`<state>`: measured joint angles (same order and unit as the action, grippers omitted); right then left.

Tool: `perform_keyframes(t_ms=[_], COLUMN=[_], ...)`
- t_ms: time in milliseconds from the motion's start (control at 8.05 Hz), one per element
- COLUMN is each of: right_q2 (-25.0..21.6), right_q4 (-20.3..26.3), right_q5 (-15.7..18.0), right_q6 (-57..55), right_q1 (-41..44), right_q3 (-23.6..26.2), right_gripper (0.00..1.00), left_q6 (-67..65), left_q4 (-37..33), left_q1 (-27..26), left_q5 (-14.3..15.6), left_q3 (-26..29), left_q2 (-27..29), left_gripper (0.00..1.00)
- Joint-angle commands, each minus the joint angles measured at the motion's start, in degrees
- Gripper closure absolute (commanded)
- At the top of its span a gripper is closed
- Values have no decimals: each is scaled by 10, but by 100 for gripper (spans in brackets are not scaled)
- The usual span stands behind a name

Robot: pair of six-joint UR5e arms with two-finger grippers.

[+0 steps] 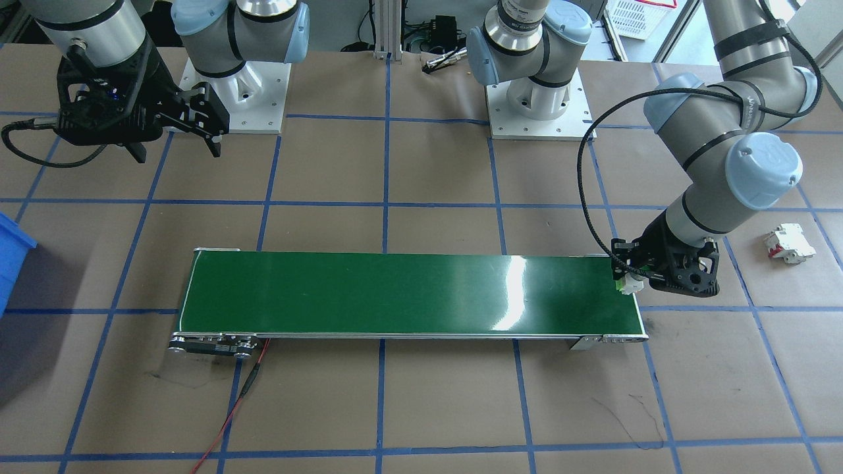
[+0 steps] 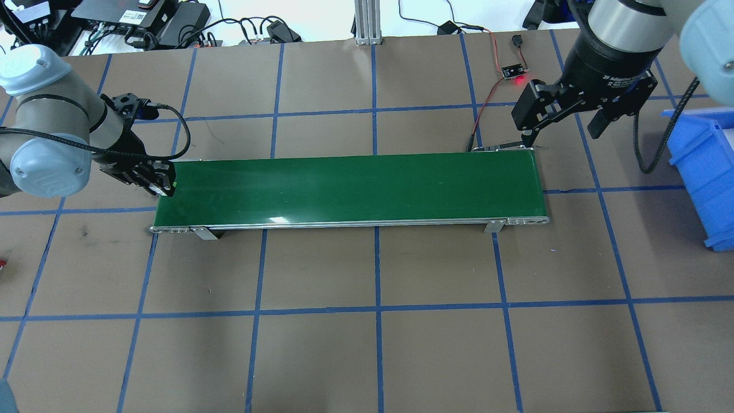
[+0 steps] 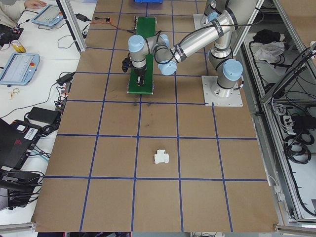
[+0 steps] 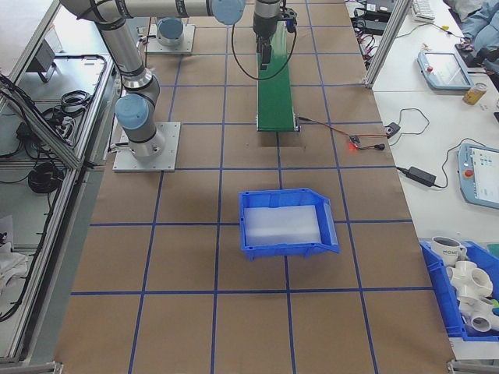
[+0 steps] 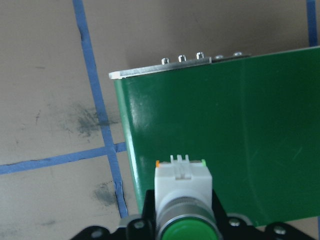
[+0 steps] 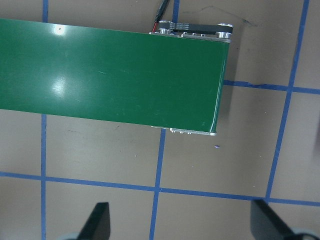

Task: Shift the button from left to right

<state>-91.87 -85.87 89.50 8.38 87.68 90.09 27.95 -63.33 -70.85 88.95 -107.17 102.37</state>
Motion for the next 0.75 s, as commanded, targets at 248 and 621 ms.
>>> perform_keyframes(t_ms=[248,621], right_q2=[0,-1], right_q4=[0,-1], right_q5=[0,-1], right_q6=[0,1], right_q1=[0,0], right_q3=[0,0], right_gripper=[0,0], left_q6=[2,3], left_q4=[0,1], left_q1=[0,0], left_q5=[0,0], left_q3=[-4,-4], left_q2=[11,22], left_gripper=[100,100])
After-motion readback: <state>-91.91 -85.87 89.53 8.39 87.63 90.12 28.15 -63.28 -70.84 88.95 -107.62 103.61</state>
